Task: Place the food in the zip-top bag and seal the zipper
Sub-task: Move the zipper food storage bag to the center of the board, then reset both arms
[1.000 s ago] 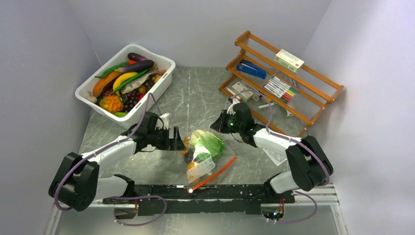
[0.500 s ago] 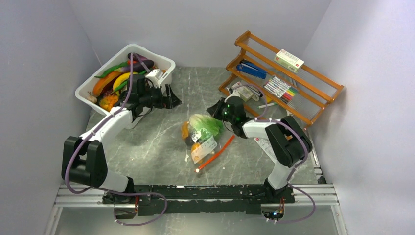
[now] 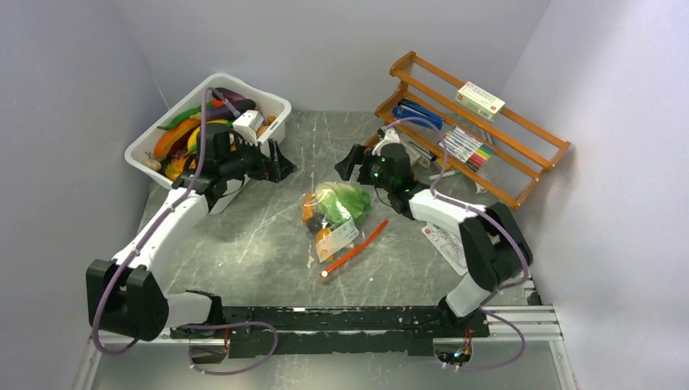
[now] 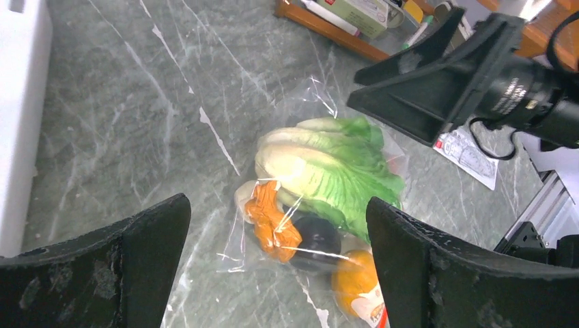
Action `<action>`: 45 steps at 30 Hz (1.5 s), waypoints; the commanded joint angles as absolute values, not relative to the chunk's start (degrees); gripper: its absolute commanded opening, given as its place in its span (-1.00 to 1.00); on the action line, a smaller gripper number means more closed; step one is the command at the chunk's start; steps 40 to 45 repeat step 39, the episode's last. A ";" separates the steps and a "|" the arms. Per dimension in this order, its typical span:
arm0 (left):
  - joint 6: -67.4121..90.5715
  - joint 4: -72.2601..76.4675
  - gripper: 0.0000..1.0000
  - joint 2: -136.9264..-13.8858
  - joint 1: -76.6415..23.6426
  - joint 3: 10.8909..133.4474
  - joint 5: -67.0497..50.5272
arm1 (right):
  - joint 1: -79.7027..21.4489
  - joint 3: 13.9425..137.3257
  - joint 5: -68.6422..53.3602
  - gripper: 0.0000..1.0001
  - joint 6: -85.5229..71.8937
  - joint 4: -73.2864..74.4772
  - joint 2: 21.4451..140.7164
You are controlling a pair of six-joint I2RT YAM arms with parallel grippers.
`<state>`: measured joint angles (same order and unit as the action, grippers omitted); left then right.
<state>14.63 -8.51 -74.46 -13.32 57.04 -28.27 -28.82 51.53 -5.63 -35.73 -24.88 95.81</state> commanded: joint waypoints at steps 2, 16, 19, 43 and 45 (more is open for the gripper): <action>12.34 -13.07 0.97 -66.38 -13.10 60.75 -24.08 | -28.53 51.93 -2.37 0.99 -28.15 -10.33 83.00; 12.65 -20.43 0.97 -54.05 -13.10 63.79 -12.91 | -28.49 60.83 10.97 1.00 -25.28 14.70 61.91; 13.65 -16.98 0.97 -50.63 -13.10 61.44 -15.87 | -28.56 60.80 10.29 1.00 -25.05 14.45 58.96; 15.25 -15.59 0.97 -47.74 -13.10 58.84 -18.05 | -28.52 59.64 11.00 1.00 -29.11 14.53 55.32; 15.25 -15.59 0.97 -47.74 -13.10 58.84 -18.05 | -28.52 59.64 11.00 1.00 -29.11 14.53 55.32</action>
